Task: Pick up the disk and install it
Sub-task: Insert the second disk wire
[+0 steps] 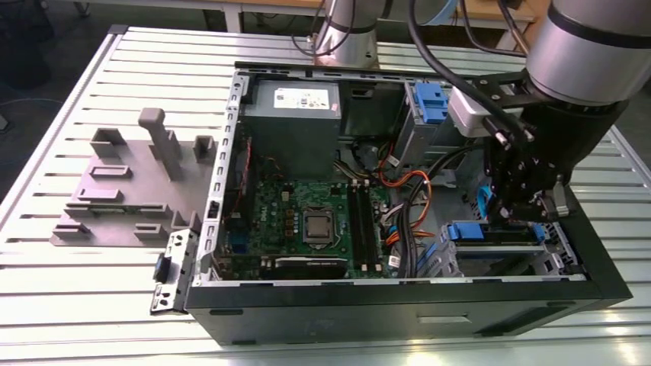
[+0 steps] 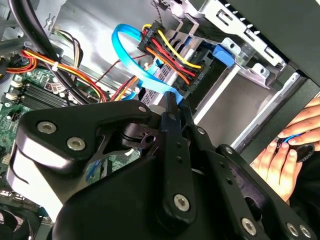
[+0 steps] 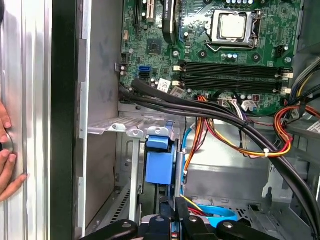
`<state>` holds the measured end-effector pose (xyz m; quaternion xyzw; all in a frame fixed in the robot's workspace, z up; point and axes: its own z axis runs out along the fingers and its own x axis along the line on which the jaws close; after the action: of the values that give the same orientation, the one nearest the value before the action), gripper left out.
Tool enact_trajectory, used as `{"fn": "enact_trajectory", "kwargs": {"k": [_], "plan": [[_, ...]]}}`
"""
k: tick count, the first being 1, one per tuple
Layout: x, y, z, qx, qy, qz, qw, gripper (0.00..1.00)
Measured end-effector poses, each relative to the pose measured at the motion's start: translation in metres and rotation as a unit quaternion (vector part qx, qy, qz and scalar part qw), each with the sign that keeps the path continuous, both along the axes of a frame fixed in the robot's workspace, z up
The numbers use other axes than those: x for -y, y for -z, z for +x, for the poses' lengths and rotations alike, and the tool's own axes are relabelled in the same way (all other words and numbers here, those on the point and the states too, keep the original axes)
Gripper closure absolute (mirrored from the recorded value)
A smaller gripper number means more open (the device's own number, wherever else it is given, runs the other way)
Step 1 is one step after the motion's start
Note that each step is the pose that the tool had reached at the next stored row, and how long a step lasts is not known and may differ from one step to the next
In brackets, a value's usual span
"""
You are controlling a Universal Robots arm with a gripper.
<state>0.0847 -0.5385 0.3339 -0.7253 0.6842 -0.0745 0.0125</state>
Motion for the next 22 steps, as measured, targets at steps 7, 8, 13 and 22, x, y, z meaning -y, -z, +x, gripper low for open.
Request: {"fn": "enact_trajectory", "kwargs": {"k": [7, 8, 13, 22], "plan": [[0.0041, 0.0008, -0.0010, 0.0045, 0.000, 0.0029, 0.99999, 0.84], [0.0042, 0.0008, -0.0011, 0.0049, 0.000, 0.0030, 0.99998, 0.84], [0.0043, 0.0008, -0.0023, 0.0072, 0.000, 0.0034, 0.99997, 0.84], [0.0066, 0.0008, -0.0044, 0.0083, 0.000, 0.0066, 0.99994, 0.84]]}}
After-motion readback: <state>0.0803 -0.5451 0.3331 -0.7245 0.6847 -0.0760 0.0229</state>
